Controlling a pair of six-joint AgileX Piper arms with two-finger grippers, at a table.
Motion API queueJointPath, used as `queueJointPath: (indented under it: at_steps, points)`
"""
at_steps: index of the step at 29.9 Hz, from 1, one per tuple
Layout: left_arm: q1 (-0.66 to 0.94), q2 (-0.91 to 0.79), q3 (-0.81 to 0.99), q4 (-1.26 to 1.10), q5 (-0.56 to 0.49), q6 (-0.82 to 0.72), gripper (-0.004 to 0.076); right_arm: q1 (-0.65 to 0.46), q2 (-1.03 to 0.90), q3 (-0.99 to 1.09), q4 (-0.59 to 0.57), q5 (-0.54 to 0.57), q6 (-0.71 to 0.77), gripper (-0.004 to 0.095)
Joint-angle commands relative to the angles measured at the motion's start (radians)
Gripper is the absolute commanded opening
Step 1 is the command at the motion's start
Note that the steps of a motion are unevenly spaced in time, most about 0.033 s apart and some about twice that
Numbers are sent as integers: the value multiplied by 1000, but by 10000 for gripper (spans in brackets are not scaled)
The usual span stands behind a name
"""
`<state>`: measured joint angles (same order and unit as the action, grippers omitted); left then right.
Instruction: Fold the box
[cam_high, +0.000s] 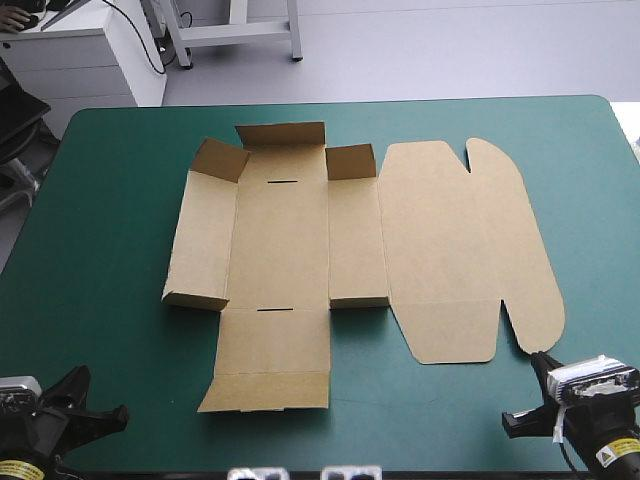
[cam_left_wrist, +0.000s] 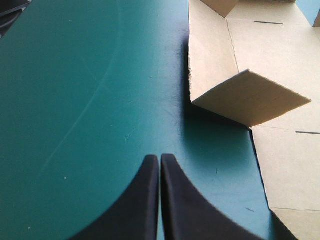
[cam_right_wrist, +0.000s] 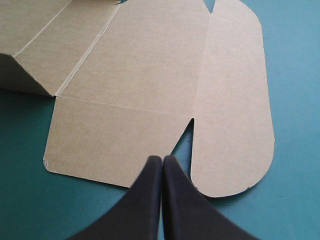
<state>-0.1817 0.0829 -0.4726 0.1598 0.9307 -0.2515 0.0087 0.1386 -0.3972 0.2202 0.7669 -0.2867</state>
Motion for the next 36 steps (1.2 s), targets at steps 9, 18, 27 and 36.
queueJointPath:
  at_steps: [9,18,27,36]
  points:
    - [0,15,-22,6,-69,-1,-8,5,16,-23,13,-76,-3,-14]
    - [0,155,-148,8,-101,49,-8,5,16,-23,13,-76,-3,-14]
    - [0,649,-454,110,-105,111,-8,5,16,-23,13,-76,-5,-14]
    - [1,1154,-750,32,-3,328,-8,5,16,-23,13,-76,-7,-14]
